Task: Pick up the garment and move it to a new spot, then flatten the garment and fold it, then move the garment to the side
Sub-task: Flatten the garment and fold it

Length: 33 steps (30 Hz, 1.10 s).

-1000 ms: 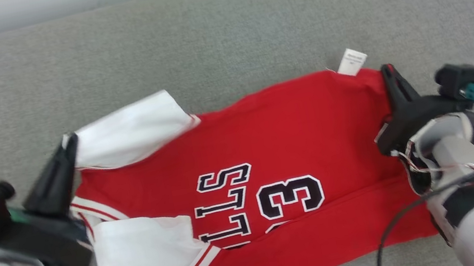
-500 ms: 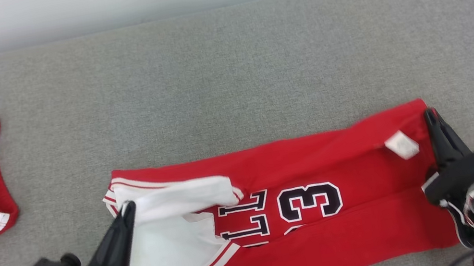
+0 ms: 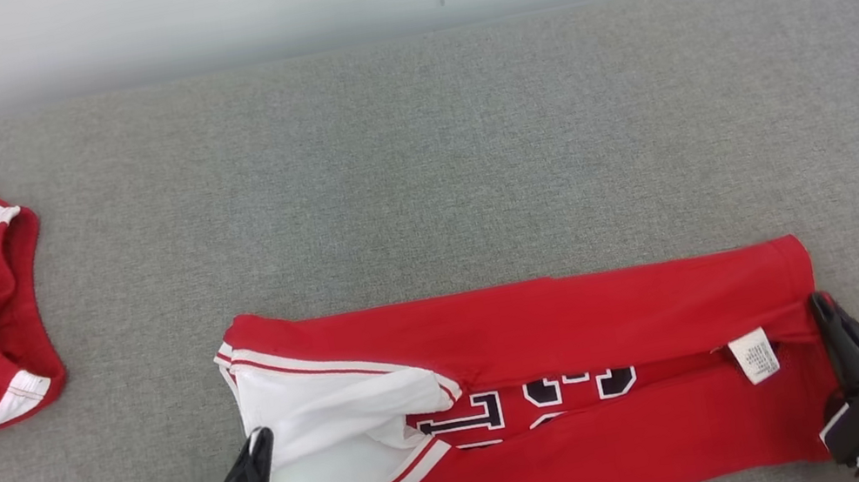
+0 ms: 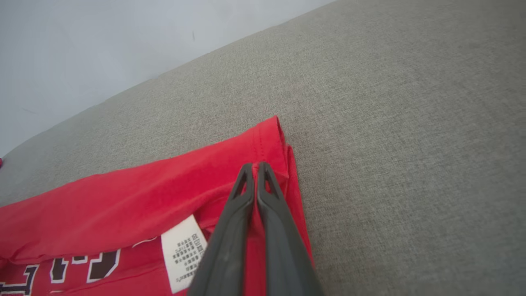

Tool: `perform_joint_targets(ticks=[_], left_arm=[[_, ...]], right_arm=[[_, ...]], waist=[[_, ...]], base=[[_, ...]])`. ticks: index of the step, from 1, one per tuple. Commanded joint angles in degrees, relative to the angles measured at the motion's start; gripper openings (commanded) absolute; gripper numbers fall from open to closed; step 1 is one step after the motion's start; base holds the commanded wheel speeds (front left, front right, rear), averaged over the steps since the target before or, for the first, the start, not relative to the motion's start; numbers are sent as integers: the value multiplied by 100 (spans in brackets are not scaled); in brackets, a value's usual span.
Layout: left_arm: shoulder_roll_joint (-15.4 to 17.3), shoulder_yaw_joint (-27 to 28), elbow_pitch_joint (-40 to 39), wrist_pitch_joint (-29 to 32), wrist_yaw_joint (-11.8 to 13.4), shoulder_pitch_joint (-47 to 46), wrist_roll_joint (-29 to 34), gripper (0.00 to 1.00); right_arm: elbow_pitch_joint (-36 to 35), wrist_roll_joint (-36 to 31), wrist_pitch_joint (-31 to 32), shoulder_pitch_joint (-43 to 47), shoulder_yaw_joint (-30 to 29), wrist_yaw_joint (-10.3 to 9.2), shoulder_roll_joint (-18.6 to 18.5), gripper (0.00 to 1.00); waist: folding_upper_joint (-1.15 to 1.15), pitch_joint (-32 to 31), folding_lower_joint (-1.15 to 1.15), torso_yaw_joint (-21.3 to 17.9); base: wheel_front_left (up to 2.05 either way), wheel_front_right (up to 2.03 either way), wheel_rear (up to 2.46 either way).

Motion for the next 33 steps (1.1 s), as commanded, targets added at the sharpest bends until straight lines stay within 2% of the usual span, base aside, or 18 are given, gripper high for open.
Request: perform_joint_targets(ticks=[1, 3, 4, 5, 6, 17, 24, 29, 33], left_arm=[[-37, 43, 87, -30, -66, 112, 70, 0], [-104, 106, 220, -30, -107, 170, 134, 0], [-103, 129, 285, -30, -102, 174, 245, 8], [-129, 154, 317, -31, -109, 175, 332, 61], [-195, 190, 357, -31, -121, 210, 334, 100], [-698, 1114, 131, -31, -63, 733, 754, 100], [-1035, 1802, -255, -31, 76, 1064, 1221, 100], [-1312, 2258, -435, -31, -18, 1209, 1440, 100], [-1468, 2418, -439, -31, -134, 1286, 1573, 100]], right_arm=[[-120, -57, 85, 119, -72, -3, 39, 0], [-223, -188, 230, 239, -157, -3, 64, 2], [-278, -275, 232, 259, -220, -3, 60, 65], [-326, -323, 255, 293, -256, -3, 103, 100], [-372, -361, 295, 330, -290, -3, 144, 100], [-950, -646, 220, 610, -660, -3, 240, 100], [-626, -1372, 355, 412, -774, -3, 294, 100], [-123, -1862, 483, 183, -838, -2, 418, 100], [215, -2070, 497, 57, -959, -2, 469, 100]], waist=[[1, -7, 1, 4], [1, -14, 1, 2], [1, -20, 1, 1], [1, -31, 1, 2], [1, -46, 1, 3], [1, -269, 1, 105], [1, -364, 1, 176], [1, -381, 1, 270], [1, -382, 1, 330]], base=[[0, 0, 0], [0, 0, 0], [0, 0, 0], [0, 0, 0], [0, 0, 0], [0, 0, 0], [0, 0, 0], [0, 0, 0], [0, 0, 0]])
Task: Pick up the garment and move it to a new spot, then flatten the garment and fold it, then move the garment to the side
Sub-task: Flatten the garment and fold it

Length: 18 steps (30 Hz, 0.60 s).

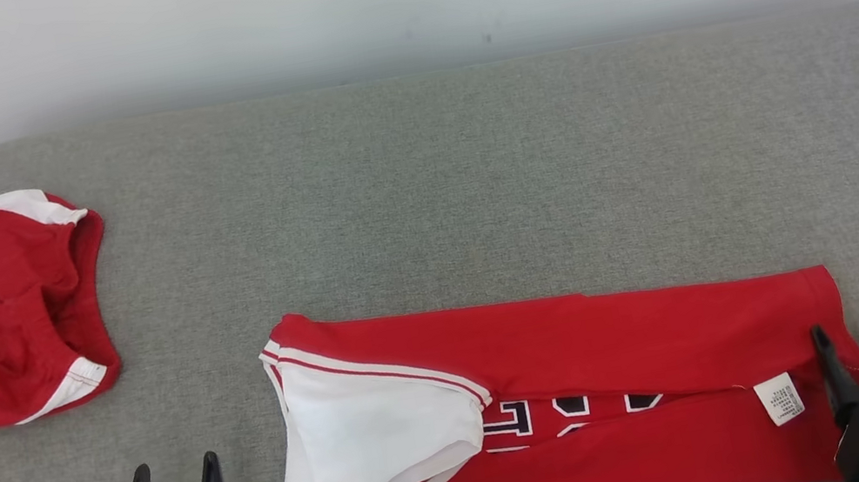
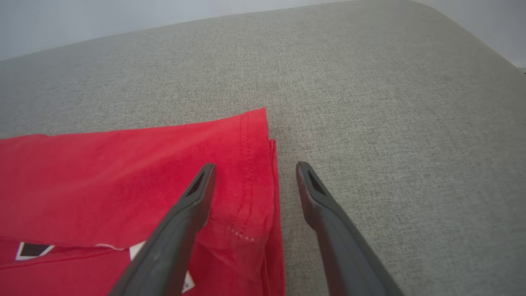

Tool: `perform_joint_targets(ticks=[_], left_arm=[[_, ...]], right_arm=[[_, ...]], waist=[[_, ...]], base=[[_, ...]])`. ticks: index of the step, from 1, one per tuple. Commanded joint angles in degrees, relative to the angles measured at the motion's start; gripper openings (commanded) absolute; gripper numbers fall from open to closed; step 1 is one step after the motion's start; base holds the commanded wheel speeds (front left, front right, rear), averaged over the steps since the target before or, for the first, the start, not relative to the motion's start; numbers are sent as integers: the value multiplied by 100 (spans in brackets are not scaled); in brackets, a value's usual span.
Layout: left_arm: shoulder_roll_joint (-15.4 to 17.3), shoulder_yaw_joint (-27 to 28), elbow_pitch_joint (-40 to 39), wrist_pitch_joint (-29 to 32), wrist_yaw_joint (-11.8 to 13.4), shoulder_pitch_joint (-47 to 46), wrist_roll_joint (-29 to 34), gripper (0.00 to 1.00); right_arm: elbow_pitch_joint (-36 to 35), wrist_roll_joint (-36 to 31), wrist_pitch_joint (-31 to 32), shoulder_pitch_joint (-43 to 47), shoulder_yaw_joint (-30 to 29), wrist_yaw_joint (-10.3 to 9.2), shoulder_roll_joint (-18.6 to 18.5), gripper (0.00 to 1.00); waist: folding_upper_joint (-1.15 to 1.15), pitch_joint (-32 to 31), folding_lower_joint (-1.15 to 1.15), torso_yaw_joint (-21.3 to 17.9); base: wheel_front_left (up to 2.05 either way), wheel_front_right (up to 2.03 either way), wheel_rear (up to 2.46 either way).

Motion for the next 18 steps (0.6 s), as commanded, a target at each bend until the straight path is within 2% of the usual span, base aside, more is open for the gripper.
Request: perform_joint_targets(ticks=[1, 12, 13, 14, 15, 16, 18], left_arm=[[-24, 40, -2, -31, -45, 87, 71, 100], [-401, 547, 46, -31, -332, 163, 445, 100], [-427, 584, 48, -31, -361, 168, 472, 100], [-455, 625, 54, -31, -386, 171, 493, 100], [-472, 666, 60, -31, -387, 169, 513, 100], [-484, 710, 66, -31, -414, 163, 541, 100], [-516, 769, 77, -31, -438, 150, 563, 100]], right_arm=[[62, -32, 0, -34, -10, -1, 36, 100], [957, -219, 145, -185, -169, -1, 208, 100], [994, -189, 142, -190, -126, 0, 236, 89], [1010, -140, 89, -228, -68, 0, 252, 44], [1025, -109, 21, -278, -38, 0, 256, 16], [1055, -90, -20, -310, 0, 0, 240, 0], [1111, -52, -68, -336, 47, 0, 214, 0]], waist=[[-1, -3, -1, 31], [-1, 15, -1, 83], [-1, 14, -1, 75], [-1, 17, -1, 68], [-1, 21, -1, 62], [-1, 23, -1, 57], [-1, 25, -1, 48]], base=[[0, 0, 0], [0, 0, 0], [0, 0, 0], [0, 0, 0], [0, 0, 0], [0, 0, 0], [0, 0, 0]])
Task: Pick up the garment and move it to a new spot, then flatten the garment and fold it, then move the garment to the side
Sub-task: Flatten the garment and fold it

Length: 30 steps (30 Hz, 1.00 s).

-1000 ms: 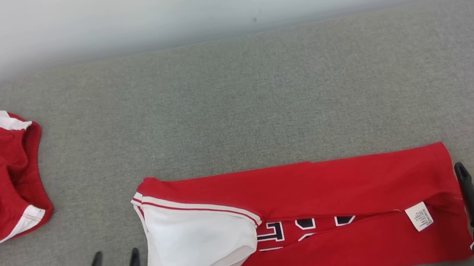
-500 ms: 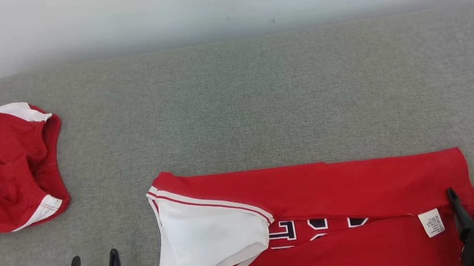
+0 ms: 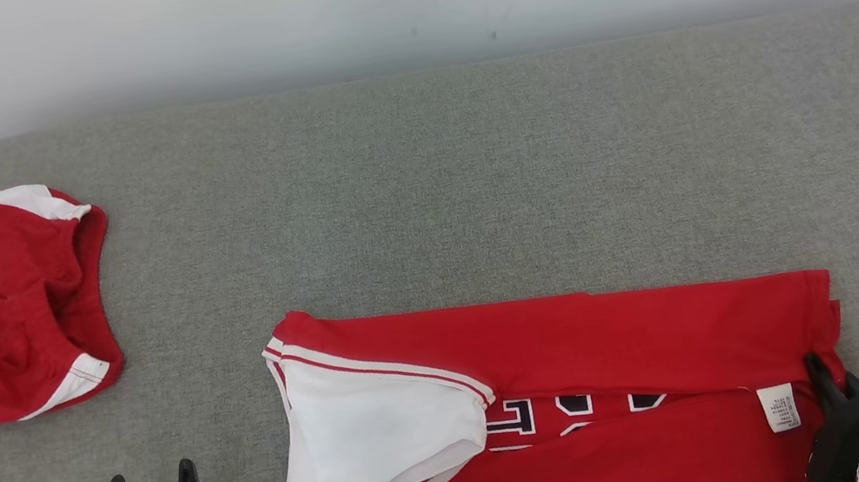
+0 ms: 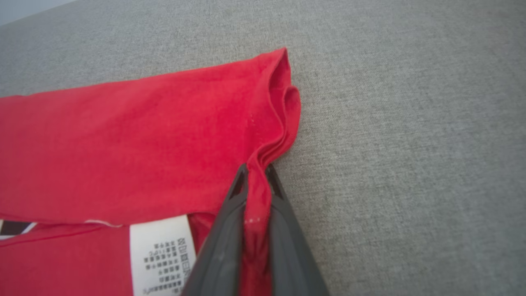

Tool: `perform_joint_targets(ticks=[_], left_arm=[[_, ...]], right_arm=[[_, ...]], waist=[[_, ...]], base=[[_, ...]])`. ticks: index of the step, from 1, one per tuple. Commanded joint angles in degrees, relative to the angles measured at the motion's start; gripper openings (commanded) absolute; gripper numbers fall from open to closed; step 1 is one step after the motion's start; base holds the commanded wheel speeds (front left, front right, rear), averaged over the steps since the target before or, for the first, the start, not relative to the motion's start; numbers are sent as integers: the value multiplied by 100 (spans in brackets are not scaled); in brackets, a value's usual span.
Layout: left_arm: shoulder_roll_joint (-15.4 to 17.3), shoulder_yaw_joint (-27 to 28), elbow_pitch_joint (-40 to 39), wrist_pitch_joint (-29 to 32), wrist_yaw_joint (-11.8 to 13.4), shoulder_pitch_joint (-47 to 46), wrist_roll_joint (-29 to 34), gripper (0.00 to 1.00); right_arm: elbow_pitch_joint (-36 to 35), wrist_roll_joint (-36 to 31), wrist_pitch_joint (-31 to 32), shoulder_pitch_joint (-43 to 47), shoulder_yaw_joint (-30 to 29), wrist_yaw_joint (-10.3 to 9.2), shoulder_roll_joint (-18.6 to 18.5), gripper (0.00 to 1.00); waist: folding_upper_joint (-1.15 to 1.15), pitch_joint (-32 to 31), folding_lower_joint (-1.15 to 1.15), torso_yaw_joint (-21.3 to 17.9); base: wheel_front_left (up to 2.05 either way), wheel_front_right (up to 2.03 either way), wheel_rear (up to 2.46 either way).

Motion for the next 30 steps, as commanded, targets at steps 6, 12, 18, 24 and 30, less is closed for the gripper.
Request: perform_joint_targets(ticks=[6, 12, 18, 24, 30], left_arm=[[-100, 163, 70, -31, -80, 36, 109, 100], [-151, 329, 109, -31, -118, 89, 148, 100], [-187, 512, 182, -32, -132, 170, 145, 100], [-218, 616, 235, -32, -163, 177, 164, 100], [-233, 622, 310, -32, -188, 181, 207, 100]], right_arm=[[132, 29, -183, -129, -72, -2, -238, 0], [161, -190, -172, -192, -542, -2, -701, 0], [-164, 47, -30, -201, -538, -2, -645, 0], [-934, 408, 217, -128, -63, -1, -395, 0], [-1999, 1321, 763, 36, 639, 2, -129, 0]], waist=[[0, -30, 0, -12], [0, -82, 0, -17], [0, -155, 0, -107], [0, -233, 0, -170], [0, -332, 0, -169]], base=[[0, 0, 0], [0, 0, 0], [0, 0, 0], [0, 0, 0], [0, 0, 0]])
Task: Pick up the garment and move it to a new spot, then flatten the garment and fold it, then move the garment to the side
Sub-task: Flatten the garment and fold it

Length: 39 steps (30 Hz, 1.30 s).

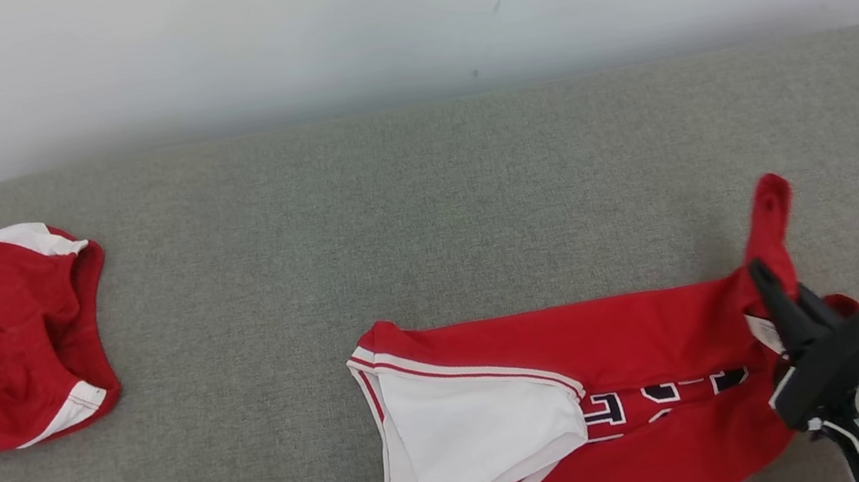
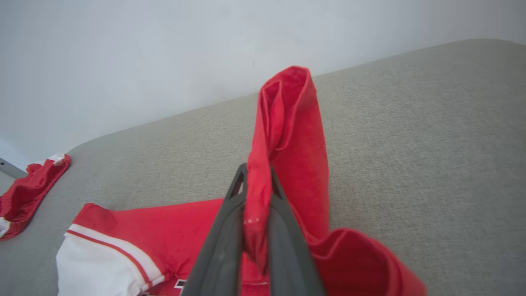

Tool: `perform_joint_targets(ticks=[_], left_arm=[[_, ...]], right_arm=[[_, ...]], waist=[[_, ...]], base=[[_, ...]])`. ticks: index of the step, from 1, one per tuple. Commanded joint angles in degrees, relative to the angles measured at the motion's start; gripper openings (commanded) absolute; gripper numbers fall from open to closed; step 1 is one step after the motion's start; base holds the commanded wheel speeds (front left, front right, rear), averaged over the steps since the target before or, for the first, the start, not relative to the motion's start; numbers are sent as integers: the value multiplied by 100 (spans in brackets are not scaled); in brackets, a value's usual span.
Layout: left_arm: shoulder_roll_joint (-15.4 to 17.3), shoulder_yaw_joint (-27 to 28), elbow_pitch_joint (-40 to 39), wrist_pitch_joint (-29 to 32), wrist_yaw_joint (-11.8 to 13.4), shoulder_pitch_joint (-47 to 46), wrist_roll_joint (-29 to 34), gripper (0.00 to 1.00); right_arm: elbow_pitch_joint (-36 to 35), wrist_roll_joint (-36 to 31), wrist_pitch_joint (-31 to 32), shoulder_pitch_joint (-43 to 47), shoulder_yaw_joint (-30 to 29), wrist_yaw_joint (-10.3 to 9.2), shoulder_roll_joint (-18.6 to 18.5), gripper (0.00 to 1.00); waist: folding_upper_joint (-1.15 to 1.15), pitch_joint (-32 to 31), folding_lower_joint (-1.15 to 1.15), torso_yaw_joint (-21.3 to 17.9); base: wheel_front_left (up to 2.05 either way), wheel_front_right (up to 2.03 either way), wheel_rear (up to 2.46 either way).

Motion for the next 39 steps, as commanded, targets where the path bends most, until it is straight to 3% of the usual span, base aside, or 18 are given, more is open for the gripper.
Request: perform_joint_targets(ticks=[1, 7, 13, 25, 39], left_arm=[[-10, 22, 12, -32, -3, 62, 47, 100], [-20, -16, 51, -31, 3, 109, 36, 100], [-23, -91, 99, -32, 11, 104, 15, 100], [-27, -399, 262, -30, 15, -207, -56, 100], [-27, -678, 413, -27, 57, -343, -105, 100]], right_arm=[[-207, 143, 85, 68, 129, 1, 27, 0], [-958, 555, 413, 192, 878, 1, 279, 0], [-1017, 804, 445, 115, 1597, 1, 560, 0], [286, 758, -237, -455, 2400, 2, 887, 0], [1748, 1455, -1015, -1156, 3224, 2, 904, 0]], waist=[[0, -31, 0, 12], [0, -100, 0, 65], [0, -131, 0, 143], [0, -9, 0, 493], [0, 67, 0, 728]], base=[[0, 0, 0], [0, 0, 0], [0, 0, 0], [0, 0, 0], [0, 0, 0]])
